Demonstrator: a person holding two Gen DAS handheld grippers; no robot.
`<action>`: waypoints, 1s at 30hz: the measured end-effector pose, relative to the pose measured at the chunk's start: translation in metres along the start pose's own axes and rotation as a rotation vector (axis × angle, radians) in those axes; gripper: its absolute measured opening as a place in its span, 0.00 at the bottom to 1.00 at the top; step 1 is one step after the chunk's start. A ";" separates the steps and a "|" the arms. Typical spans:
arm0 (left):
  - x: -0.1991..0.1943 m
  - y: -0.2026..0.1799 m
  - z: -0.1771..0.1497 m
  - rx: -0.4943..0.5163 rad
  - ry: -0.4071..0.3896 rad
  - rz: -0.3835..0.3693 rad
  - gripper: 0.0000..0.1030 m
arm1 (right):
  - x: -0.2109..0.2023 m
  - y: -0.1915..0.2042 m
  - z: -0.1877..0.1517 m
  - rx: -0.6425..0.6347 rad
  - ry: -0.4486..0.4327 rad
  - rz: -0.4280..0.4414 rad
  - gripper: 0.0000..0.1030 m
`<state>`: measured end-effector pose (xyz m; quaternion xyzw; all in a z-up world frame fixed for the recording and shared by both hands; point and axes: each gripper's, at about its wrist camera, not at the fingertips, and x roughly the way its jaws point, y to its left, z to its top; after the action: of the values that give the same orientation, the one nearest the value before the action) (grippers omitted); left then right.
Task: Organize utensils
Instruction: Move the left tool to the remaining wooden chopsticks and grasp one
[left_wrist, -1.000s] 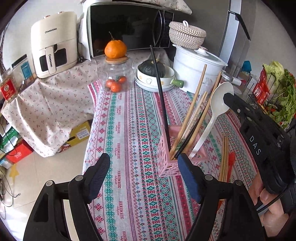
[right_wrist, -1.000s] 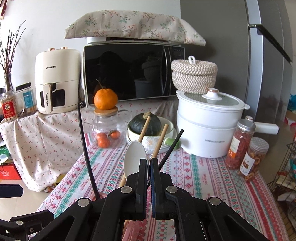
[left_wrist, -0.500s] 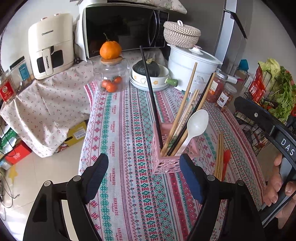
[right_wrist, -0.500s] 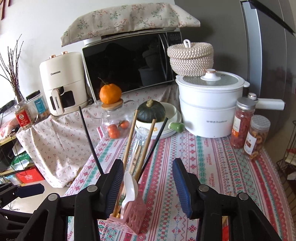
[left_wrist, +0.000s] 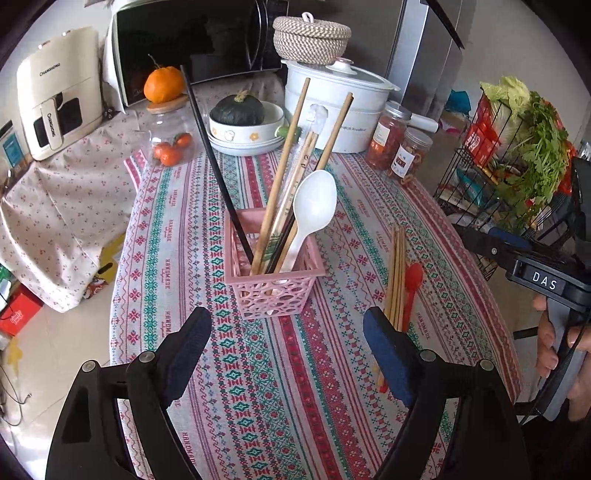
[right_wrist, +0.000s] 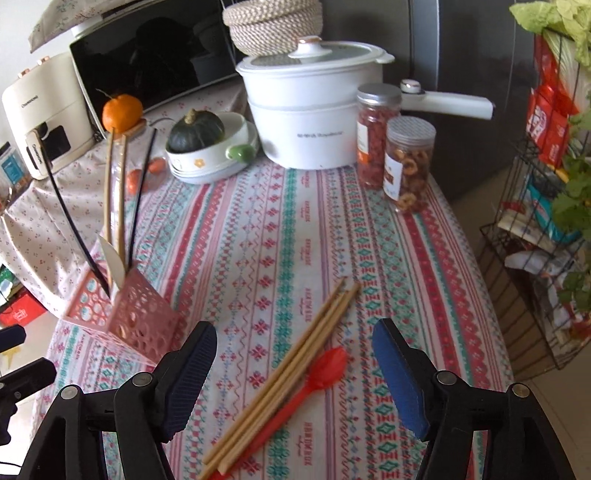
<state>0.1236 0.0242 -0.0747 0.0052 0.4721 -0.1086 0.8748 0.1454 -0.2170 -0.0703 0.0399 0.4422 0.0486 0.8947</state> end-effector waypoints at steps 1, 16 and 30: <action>0.004 -0.006 -0.001 0.010 0.014 -0.001 0.84 | 0.004 -0.007 -0.003 0.008 0.034 -0.015 0.73; 0.086 -0.129 0.025 0.224 0.153 -0.015 0.82 | 0.040 -0.101 -0.021 0.200 0.278 -0.045 0.73; 0.192 -0.135 0.079 0.063 0.289 -0.112 0.15 | 0.060 -0.128 -0.021 0.262 0.323 -0.038 0.73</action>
<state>0.2640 -0.1515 -0.1773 0.0220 0.5889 -0.1701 0.7898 0.1713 -0.3363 -0.1450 0.1395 0.5832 -0.0205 0.8000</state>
